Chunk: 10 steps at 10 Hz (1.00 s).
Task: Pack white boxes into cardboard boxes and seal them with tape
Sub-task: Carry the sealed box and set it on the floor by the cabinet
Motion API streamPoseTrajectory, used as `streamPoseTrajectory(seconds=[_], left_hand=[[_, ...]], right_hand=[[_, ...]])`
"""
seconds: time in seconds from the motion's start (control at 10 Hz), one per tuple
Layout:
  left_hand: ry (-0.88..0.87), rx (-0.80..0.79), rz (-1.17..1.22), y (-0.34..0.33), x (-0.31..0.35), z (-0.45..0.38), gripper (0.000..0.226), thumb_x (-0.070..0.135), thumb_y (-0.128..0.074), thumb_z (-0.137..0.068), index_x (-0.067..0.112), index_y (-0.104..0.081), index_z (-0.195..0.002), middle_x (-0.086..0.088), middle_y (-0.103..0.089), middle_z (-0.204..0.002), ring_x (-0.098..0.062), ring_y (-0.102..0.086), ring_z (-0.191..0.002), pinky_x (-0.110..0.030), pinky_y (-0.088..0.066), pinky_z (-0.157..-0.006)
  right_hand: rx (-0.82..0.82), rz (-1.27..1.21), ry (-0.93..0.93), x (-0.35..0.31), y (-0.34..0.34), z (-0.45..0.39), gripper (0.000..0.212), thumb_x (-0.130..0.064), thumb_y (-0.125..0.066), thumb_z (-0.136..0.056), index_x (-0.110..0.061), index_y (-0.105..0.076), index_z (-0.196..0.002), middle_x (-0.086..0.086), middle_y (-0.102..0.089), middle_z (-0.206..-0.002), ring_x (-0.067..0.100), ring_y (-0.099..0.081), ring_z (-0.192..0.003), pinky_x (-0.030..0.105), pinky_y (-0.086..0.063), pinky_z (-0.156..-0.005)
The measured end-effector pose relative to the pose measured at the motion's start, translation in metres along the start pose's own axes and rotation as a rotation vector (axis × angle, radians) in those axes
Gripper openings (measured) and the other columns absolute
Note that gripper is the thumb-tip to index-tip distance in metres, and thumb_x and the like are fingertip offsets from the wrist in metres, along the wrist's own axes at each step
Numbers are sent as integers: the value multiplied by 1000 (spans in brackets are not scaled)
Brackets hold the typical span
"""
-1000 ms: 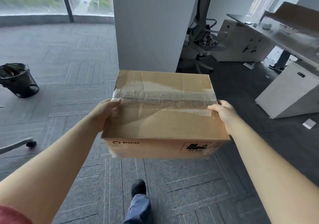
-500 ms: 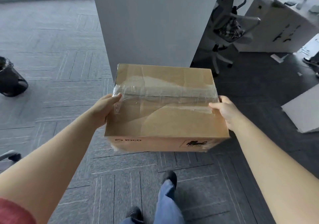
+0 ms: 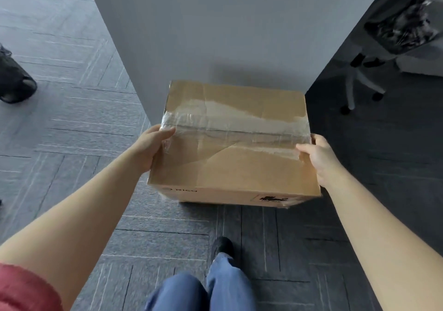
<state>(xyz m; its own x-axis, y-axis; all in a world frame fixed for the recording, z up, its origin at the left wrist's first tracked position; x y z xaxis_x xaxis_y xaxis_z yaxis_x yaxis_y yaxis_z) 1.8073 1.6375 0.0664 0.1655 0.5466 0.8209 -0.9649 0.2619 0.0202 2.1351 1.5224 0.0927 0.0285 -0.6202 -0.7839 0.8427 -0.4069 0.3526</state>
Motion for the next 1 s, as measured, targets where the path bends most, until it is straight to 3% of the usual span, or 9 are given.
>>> streamPoseTrajectory(seconds=[0.1, 0.2, 0.3, 0.5, 0.7, 0.8, 0.9, 1.0], left_hand=[[-3, 2, -26, -6, -16, -50, 16, 19, -49, -94, 14, -59, -83, -4, -61, -68, -16, -59, -58, -24, -50, -55], [7, 8, -57, -8, -37, -100, 29, 23, -49, -93, 11, -61, -69, 4, -60, -41, -6, -56, -34, -11, -45, -38], [-41, 34, -60, -3, -59, -144, 42, 24, -50, -92, 12, -56, -52, 4, -51, -30, -5, -48, -25, -8, -37, -32], [-58, 13, -87, 14, -107, -193, 24, 33, -52, -90, 15, -55, -75, 7, -60, -39, -5, -57, -34, -13, -46, -38], [-86, 37, -67, 28, -128, -198, 21, 32, -52, -90, 15, -56, -80, 5, -62, -41, -7, -59, -35, -16, -46, -37], [-114, 41, -73, 29, -128, -194, 21, 33, -51, -91, 14, -56, -82, 5, -62, -41, -8, -60, -36, -16, -46, -37], [-146, 32, -86, 27, -126, -191, 23, 28, -48, -94, 13, -52, -77, 5, -57, -34, -4, -55, -30, -12, -41, -32], [-211, 72, -113, 23, -119, -180, 20, 22, -48, -95, 12, -51, -78, 4, -58, -39, -6, -56, -34, -13, -42, -35]], right_hand=[[-14, -11, 3, 21, -19, -50, 43, -12, -49, -93, -13, -38, -134, 10, -54, -121, 28, -55, -108, 44, -46, -94], [-27, -20, 17, 46, -43, -98, 40, -12, -49, -92, -11, -42, -132, 8, -58, -107, 24, -57, -97, 41, -47, -86], [-21, -36, 41, 70, -62, -138, 37, -10, -51, -91, -8, -46, -127, 6, -58, -95, 25, -57, -91, 43, -47, -88], [-38, -25, 102, 102, -93, -174, 34, -8, -51, -89, -5, -50, -124, 11, -58, -99, 26, -57, -89, 41, -47, -86], [-35, -6, 161, 114, -111, -175, 34, -10, -53, -89, -5, -51, -123, 11, -59, -100, 25, -57, -89, 39, -46, -87], [-32, -24, 156, 118, -113, -172, 42, -12, -53, -89, -6, -46, -129, 14, -59, -112, 28, -59, -99, 42, -48, -92], [-32, -19, 170, 119, -115, -174, 36, -13, -52, -90, -5, -50, -124, 11, -59, -103, 26, -57, -90, 38, -47, -84], [-12, 16, 200, 116, -116, -171, 34, -16, -52, -91, -5, -52, -123, 7, -59, -95, 23, -56, -89, 38, -46, -86]])
Point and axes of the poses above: each hand's wrist, its own z-axis away from the middle knuckle, its own y-axis out of the back of the hand, x = y × z, the point moved 8 cm from there along -z, towards the middle knuckle
